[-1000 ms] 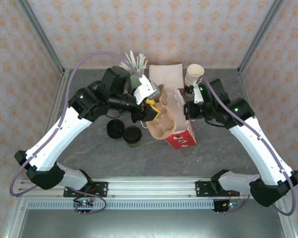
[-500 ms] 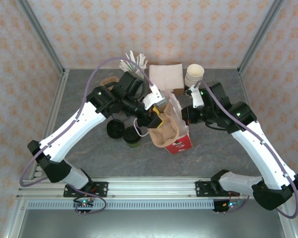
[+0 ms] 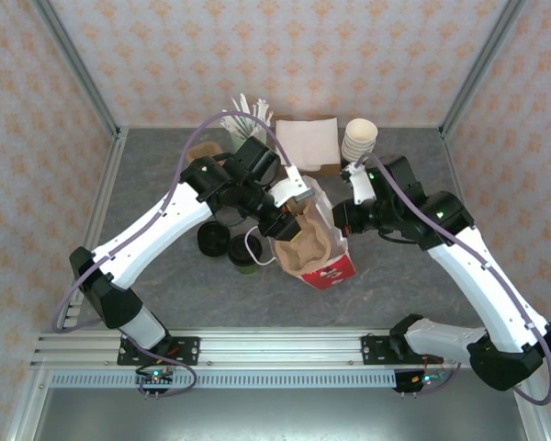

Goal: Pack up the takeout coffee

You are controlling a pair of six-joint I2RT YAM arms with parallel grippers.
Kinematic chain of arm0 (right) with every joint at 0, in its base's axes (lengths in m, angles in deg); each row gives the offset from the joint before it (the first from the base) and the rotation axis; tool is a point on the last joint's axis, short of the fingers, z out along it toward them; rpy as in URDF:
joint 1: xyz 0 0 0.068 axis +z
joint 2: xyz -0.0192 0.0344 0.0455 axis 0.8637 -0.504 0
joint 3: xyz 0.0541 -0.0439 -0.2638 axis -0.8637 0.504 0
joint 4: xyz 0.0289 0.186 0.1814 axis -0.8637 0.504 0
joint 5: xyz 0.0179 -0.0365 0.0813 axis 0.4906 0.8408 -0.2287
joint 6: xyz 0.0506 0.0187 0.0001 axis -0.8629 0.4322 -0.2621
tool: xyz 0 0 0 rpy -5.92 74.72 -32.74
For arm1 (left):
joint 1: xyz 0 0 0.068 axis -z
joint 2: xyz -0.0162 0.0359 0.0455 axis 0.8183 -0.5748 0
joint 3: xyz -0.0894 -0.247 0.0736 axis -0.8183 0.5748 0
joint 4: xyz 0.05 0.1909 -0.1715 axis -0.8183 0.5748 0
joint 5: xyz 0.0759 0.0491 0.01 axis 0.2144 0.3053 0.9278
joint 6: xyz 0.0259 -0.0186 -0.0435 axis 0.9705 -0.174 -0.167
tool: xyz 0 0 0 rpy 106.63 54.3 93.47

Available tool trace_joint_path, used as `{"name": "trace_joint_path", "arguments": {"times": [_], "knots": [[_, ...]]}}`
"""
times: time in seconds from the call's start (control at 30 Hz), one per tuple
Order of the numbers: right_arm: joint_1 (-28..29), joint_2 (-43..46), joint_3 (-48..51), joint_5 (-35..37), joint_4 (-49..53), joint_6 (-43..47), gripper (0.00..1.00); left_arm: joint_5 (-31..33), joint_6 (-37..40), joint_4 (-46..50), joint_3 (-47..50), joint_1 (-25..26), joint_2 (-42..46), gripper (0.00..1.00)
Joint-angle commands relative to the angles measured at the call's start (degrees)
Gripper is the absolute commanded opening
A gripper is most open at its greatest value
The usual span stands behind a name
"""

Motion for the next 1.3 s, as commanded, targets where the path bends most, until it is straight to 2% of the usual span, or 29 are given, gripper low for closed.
{"name": "trace_joint_path", "arguments": {"times": [0.0, 0.6, 0.73, 0.77, 0.83, 0.9, 1.13, 1.27], "knots": [[0.4, 1.7, 1.0, -1.8, -0.4, 1.0, 0.0, 2.7, -0.6, 0.4, -1.9, 0.2, 0.0, 0.34], [0.5, 2.7, 4.9, -7.7, -2.6, -2.1, 0.0, 8.6, -4.6, -6.3, 2.4, -0.1, -0.4, 0.34], [0.5, 3.1, 4.8, -5.4, -3.8, -4.2, 0.01, 8.4, -5.2, -6.1, 3.3, -0.1, -0.8, 0.34], [0.5, 3.1, 4.5, -4.3, -3.8, -5.0, 0.08, 8.3, -5.5, -6.3, 3.6, 0.0, -0.8, 0.34], [0.5, 3.0, 3.7, -0.8, -3.5, -6.7, 0.29, 8.4, -6.0, -6.7, 4.1, -0.1, -0.6, 0.34], [0.6, 3.1, 2.3, 3.0, -2.4, -8.3, 0.42, 8.9, -7.1, -6.7, 3.9, -0.1, -0.8, 0.34], [0.5, 5.8, -4.4, 13.6, 4.3, -17.1, 0.51, 11.6, -13.0, -8.0, 3.1, 0.0, -1.4, 0.34], [0.5, 8.0, -4.0, 10.9, 5.6, -22.1, 0.48, 14.5, -17.6, -7.9, 1.7, 0.0, -2.3, 0.33]]}}
